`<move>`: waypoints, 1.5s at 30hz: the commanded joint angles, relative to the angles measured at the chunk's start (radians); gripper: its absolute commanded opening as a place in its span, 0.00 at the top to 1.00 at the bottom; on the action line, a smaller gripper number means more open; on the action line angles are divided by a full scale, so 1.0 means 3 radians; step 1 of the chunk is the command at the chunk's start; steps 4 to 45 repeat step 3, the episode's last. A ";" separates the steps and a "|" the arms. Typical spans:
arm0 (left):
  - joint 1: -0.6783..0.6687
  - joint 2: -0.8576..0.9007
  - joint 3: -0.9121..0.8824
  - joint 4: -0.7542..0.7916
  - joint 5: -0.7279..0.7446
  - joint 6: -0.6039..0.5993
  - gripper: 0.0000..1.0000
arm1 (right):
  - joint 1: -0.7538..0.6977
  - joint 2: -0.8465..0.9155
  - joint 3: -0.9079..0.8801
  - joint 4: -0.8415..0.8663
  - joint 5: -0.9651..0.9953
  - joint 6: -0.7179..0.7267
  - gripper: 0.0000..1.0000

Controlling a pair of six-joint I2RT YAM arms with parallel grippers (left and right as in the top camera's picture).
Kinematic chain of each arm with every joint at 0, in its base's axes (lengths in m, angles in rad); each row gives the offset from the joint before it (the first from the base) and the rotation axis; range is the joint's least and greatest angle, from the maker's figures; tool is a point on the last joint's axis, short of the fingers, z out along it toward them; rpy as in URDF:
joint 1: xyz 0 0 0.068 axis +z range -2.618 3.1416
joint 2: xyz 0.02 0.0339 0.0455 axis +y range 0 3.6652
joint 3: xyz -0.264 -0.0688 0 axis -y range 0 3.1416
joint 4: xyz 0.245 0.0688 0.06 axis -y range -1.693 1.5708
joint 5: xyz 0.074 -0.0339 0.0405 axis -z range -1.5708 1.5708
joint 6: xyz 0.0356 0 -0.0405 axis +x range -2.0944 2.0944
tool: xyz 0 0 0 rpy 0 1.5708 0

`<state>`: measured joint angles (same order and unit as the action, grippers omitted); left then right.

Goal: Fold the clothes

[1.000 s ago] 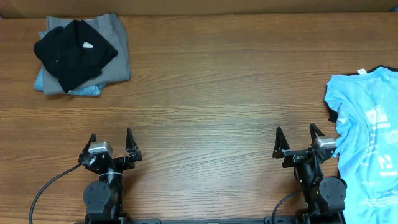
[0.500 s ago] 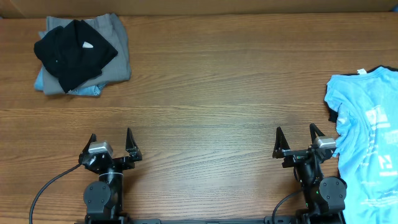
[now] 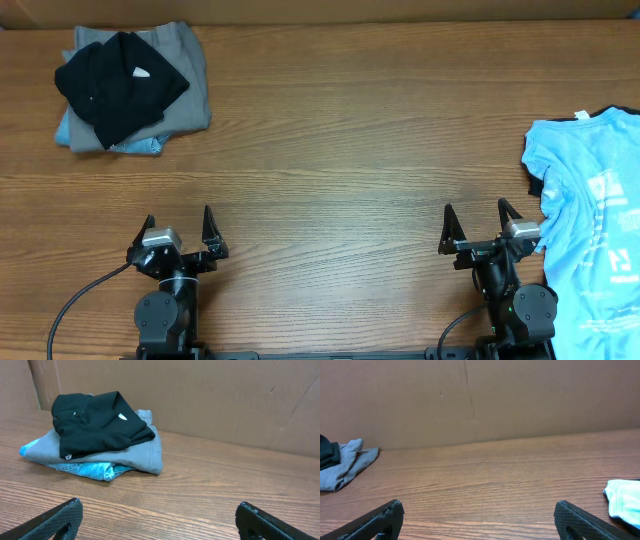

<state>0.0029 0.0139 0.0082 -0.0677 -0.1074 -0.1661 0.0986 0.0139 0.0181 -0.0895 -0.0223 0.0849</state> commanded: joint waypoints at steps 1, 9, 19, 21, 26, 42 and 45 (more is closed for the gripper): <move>0.0031 -0.0033 -0.0011 0.0003 0.0022 -0.0046 0.00 | -0.0009 -0.0020 -0.0033 0.0023 -0.0018 -0.0011 0.00; 0.0031 -0.0033 -0.0011 0.0001 0.0022 -0.0046 0.00 | -0.0009 -0.0020 -0.0033 0.0022 -0.0018 -0.0011 0.00; 0.0031 -0.0033 -0.0011 0.0001 0.0022 -0.0046 0.00 | -0.0009 -0.0020 -0.0033 0.0022 -0.0018 -0.0011 0.00; 0.0031 -0.0033 -0.0011 0.0001 0.0022 -0.0046 0.00 | -0.0009 -0.0020 -0.0033 0.0022 -0.0018 -0.0011 0.00; 0.0031 -0.0033 -0.0011 0.0001 0.0022 -0.0046 0.00 | -0.0009 -0.0020 -0.0033 0.0022 -0.0018 -0.0011 0.00; 0.0031 -0.0033 -0.0011 0.0001 0.0022 -0.0046 0.00 | -0.0009 -0.0020 -0.0033 0.0022 -0.0018 -0.0011 0.00; 0.0031 -0.0033 -0.0011 0.0001 0.0022 -0.0046 0.00 | -0.0009 -0.0020 -0.0033 0.0022 -0.0018 -0.0011 0.00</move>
